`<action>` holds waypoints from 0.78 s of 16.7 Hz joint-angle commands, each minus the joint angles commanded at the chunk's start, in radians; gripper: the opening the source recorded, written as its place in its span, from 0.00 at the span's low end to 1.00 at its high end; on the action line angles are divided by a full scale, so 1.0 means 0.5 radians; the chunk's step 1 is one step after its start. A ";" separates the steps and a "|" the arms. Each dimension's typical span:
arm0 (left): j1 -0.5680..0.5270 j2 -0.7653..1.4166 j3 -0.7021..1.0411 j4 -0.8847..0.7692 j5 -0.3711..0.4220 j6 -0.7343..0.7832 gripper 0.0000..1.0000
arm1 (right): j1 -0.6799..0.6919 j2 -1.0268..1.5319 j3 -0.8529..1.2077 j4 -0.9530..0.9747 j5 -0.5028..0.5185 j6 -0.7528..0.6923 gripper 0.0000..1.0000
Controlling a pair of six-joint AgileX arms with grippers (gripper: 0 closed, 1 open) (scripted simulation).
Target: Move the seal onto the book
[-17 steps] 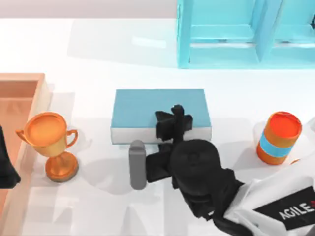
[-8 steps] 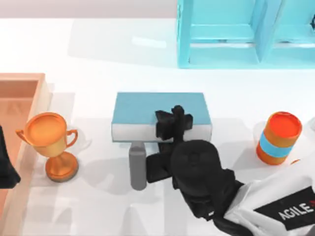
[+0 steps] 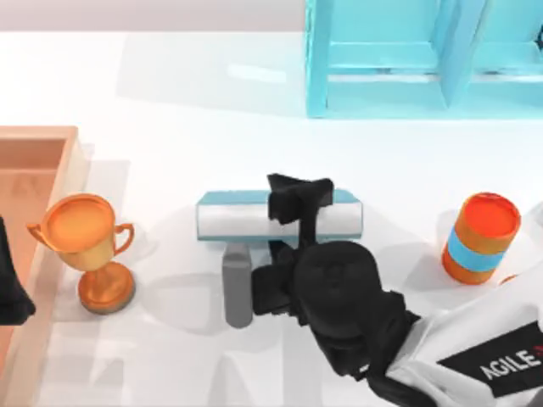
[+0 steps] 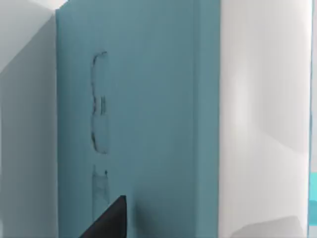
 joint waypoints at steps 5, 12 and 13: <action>0.000 0.000 0.000 0.000 0.000 0.000 1.00 | 0.000 0.000 0.000 0.000 0.000 0.000 1.00; 0.000 0.000 0.000 0.000 0.000 0.000 1.00 | 0.351 -0.118 -0.141 -0.193 0.297 0.168 1.00; 0.000 0.000 0.000 0.000 0.000 0.000 1.00 | 0.471 -0.165 -0.180 -0.249 0.394 0.222 1.00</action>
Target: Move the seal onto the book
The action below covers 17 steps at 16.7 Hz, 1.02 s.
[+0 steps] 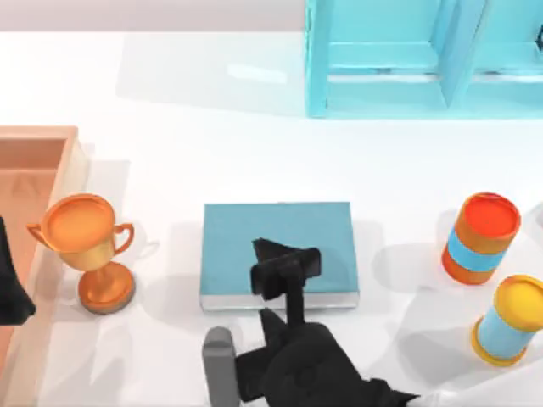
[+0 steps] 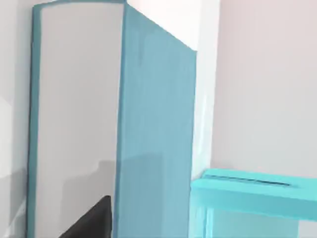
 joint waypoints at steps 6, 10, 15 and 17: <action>0.000 0.000 0.000 0.000 0.000 0.000 1.00 | 0.479 -0.269 -0.170 -0.255 0.473 0.316 1.00; 0.000 0.000 0.000 0.000 0.000 0.000 1.00 | 0.484 -0.271 -0.168 -0.263 0.481 0.326 1.00; 0.000 0.000 0.000 0.000 0.000 0.000 1.00 | 0.339 -0.484 -0.254 -0.393 0.318 0.529 1.00; 0.000 0.000 0.000 0.000 0.000 0.000 1.00 | 0.178 -0.712 -0.339 -0.517 0.155 0.720 1.00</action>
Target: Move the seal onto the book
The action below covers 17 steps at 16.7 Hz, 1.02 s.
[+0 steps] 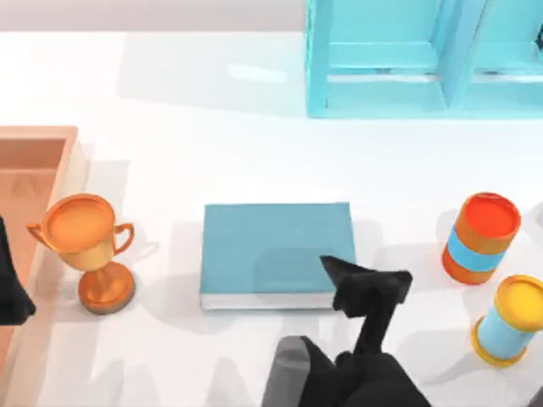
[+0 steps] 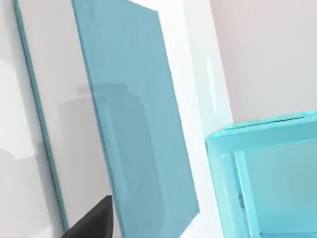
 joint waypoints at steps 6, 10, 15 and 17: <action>0.000 0.000 0.000 0.000 0.000 0.000 1.00 | -0.768 -1.033 -0.364 -0.492 -0.674 0.672 1.00; 0.000 0.000 0.000 0.000 0.000 0.000 1.00 | -1.484 -1.879 -0.626 -0.819 -1.130 1.104 1.00; 0.000 0.000 0.000 0.000 0.000 0.000 1.00 | -2.247 -2.723 -0.837 -1.071 -1.552 1.491 1.00; 0.000 0.000 0.000 0.000 0.000 0.000 1.00 | -2.443 -2.917 -0.877 -1.113 -1.657 1.579 1.00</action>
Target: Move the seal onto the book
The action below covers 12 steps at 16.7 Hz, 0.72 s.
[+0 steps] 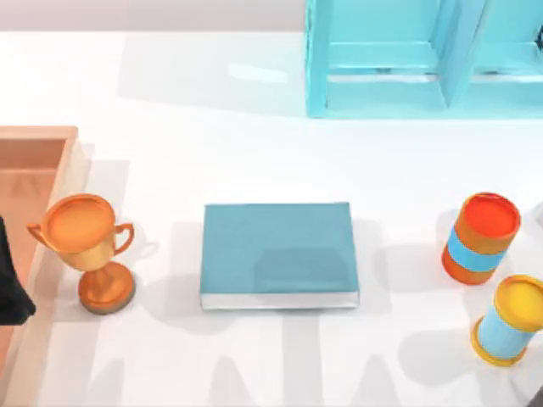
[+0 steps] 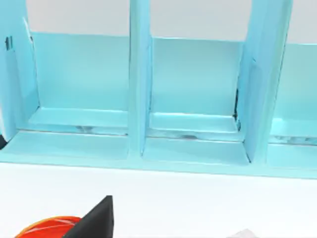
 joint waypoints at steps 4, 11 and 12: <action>0.000 0.000 0.000 0.000 0.000 0.000 1.00 | -0.147 -0.138 -0.023 -0.019 -0.076 0.058 1.00; -0.002 0.063 0.062 -0.057 0.014 0.019 1.00 | -0.147 -0.138 -0.023 -0.019 -0.076 0.058 1.00; -0.001 0.126 0.124 -0.114 0.024 0.036 1.00 | -0.147 -0.138 -0.023 -0.019 -0.076 0.058 1.00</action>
